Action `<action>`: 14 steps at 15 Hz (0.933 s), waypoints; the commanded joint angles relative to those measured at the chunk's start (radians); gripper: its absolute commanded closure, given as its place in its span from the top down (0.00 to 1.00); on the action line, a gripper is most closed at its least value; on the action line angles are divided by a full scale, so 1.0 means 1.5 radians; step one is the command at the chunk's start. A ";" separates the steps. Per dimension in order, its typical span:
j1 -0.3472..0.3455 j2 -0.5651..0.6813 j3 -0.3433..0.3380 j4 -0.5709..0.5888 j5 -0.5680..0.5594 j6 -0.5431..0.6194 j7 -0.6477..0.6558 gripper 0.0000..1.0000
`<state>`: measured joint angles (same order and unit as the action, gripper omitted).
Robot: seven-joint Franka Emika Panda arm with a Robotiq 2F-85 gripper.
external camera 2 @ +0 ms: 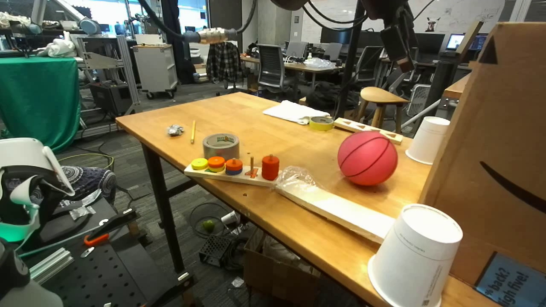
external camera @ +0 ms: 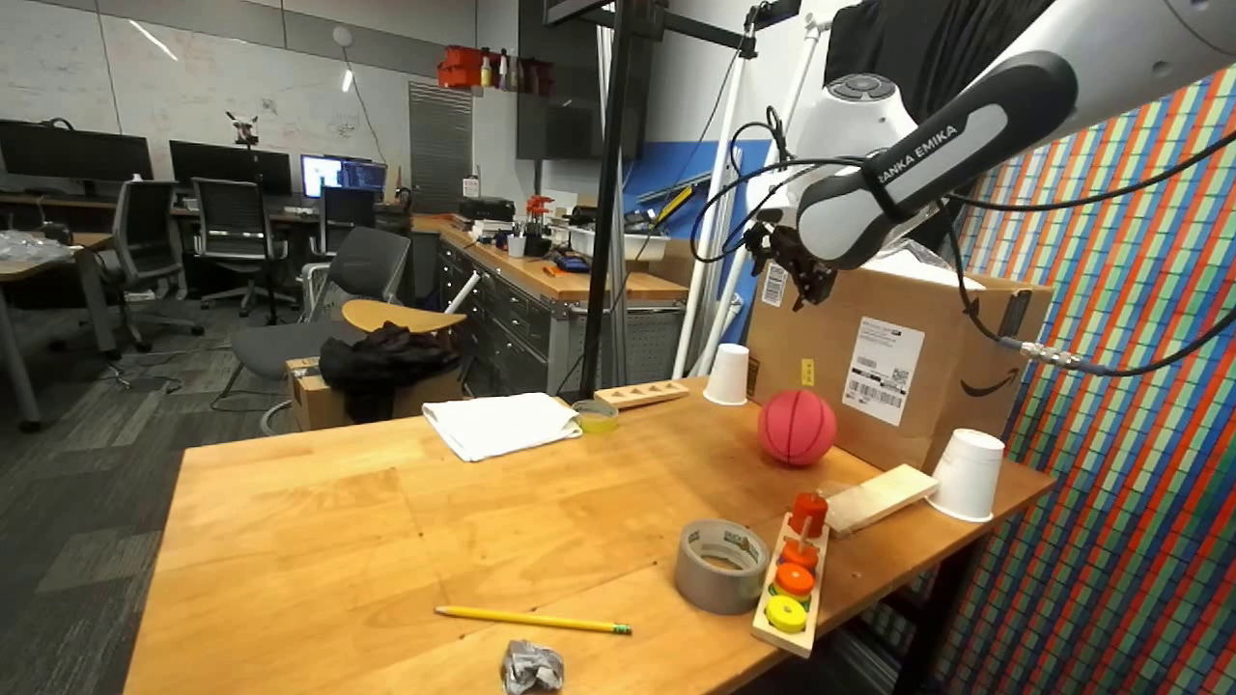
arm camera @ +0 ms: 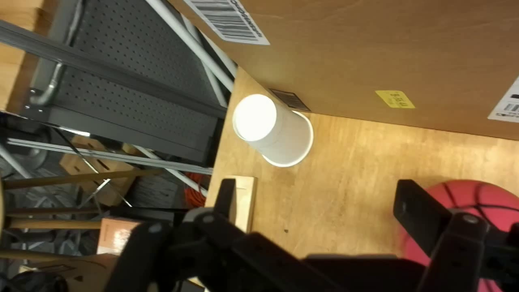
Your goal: Push the basketball between the two cups
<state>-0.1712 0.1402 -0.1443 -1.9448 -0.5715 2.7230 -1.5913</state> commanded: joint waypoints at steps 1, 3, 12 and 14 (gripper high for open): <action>0.013 -0.044 0.001 -0.053 -0.010 0.032 0.075 1.00; 0.031 -0.061 0.024 -0.065 0.036 -0.070 0.102 1.00; 0.086 -0.056 0.096 -0.028 0.299 -0.379 0.054 1.00; 0.088 -0.050 0.096 -0.016 0.321 -0.425 0.051 1.00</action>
<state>-0.0395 0.0620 -0.0014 -2.0115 -0.1508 2.1844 -1.4795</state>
